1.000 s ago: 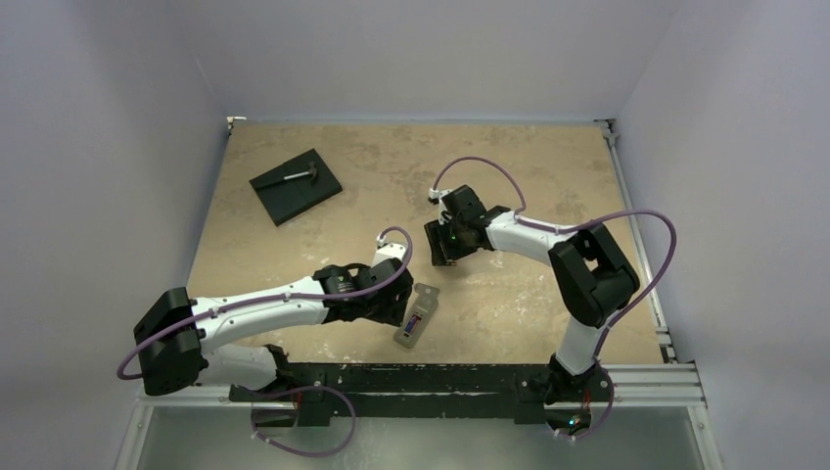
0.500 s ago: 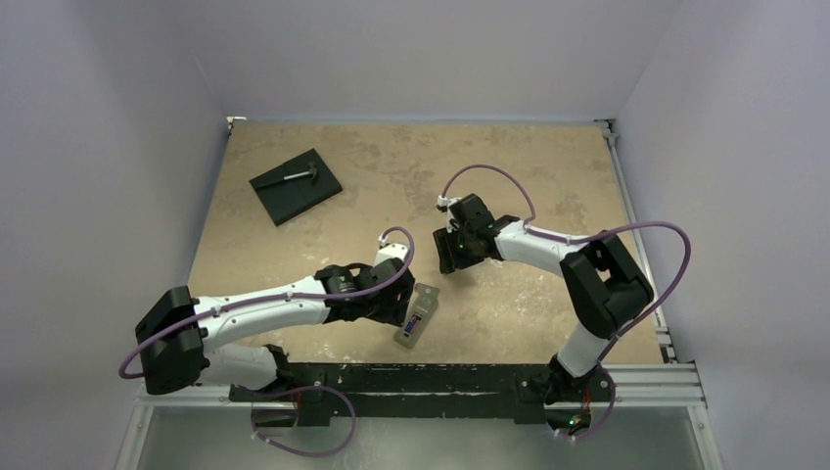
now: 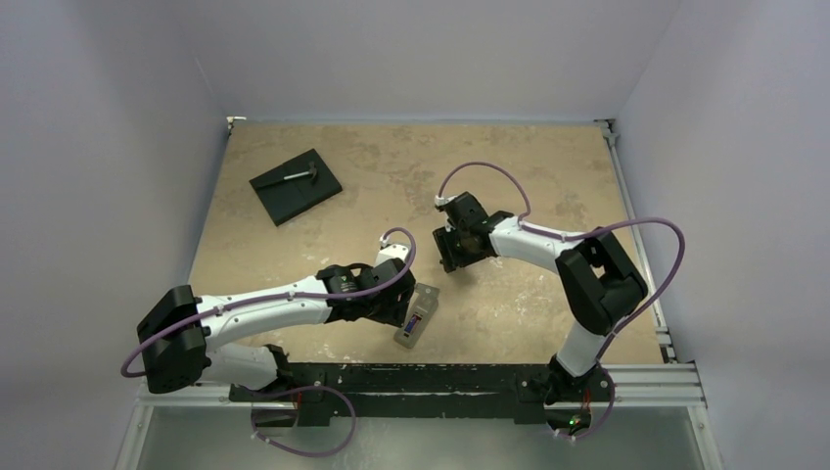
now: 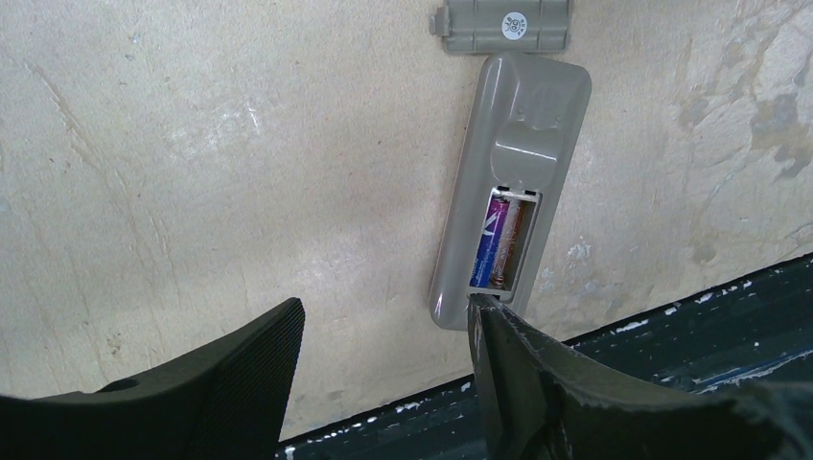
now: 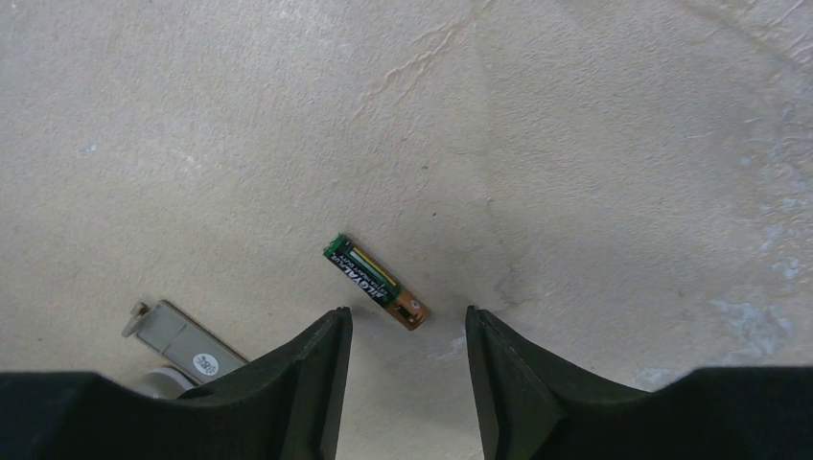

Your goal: Load the batteries into the remote control

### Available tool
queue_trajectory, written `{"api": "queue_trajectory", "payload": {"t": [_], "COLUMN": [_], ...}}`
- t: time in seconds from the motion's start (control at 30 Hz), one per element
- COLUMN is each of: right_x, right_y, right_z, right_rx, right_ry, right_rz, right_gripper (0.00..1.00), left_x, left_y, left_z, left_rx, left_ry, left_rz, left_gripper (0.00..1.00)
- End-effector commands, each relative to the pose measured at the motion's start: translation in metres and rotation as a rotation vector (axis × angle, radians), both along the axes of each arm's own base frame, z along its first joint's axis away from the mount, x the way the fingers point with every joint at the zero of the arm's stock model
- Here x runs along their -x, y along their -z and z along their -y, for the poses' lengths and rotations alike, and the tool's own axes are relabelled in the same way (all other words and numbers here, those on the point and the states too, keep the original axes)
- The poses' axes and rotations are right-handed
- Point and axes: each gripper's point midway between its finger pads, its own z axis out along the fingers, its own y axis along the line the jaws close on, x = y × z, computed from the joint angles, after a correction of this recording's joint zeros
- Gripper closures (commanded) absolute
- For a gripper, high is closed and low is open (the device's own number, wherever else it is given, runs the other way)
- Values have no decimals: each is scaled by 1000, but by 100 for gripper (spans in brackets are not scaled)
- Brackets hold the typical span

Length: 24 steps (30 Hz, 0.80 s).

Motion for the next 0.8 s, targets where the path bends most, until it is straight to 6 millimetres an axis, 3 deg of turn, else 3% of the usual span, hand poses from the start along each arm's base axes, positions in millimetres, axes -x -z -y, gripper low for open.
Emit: {"api": "queue_trajectory", "payload": {"t": [0.0, 0.2, 0.37, 0.77], "right_x": [-15, -14, -11, 6], "right_y": [-12, -9, -2, 7], "right_z": [3, -13, -14, -18], "right_rx": [56, 5, 6, 55], "right_ry": [-20, -89, -106, -141], "right_rz": [43, 17, -5, -29], "right_gripper": [45, 45, 46, 62], "left_x": [-5, -4, -4, -4], "left_y": [-9, -9, -9, -9], "left_z": [10, 10, 10, 11], "left_rx": [36, 34, 35, 40], "left_ry": [5, 6, 6, 5], "left_rz": [20, 18, 17, 12], "left_gripper": [37, 37, 37, 37]}}
